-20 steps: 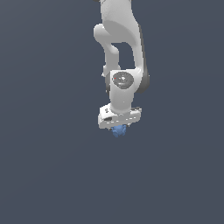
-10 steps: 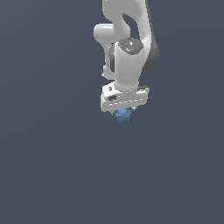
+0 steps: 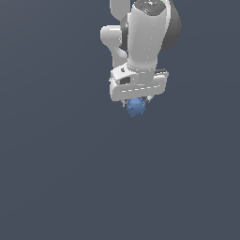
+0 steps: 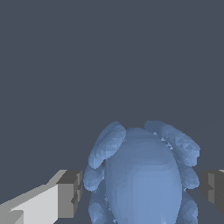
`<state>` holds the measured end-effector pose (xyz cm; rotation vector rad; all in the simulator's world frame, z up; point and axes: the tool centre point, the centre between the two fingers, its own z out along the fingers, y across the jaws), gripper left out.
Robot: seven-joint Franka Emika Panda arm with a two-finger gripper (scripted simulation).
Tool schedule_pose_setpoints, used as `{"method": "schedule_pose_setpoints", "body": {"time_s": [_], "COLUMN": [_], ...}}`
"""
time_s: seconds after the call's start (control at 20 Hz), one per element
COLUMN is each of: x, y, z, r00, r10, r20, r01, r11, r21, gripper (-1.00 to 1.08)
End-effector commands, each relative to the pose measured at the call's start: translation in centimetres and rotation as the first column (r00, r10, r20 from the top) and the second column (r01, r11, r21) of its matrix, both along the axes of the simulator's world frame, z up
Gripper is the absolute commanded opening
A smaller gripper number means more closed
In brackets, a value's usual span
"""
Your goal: Pick up the object and move it to a goal position.
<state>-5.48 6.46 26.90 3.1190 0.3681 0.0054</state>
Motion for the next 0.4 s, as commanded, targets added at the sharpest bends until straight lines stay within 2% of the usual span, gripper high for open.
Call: {"method": "schedule_pose_setpoints", "body": {"time_s": [0.0,0.35], "x": [-0.4,-0.6], "y": [0.2,0.4], "z": [1.2,2.6], "r00": [1.000,1.000], "r10": [0.000,0.000], "r20": [-0.002,-0.004], "r01": [0.000,0.000], "r11": [1.000,1.000], "r21": [0.000,0.001], "gripper": [-1.00,-1.00]}}
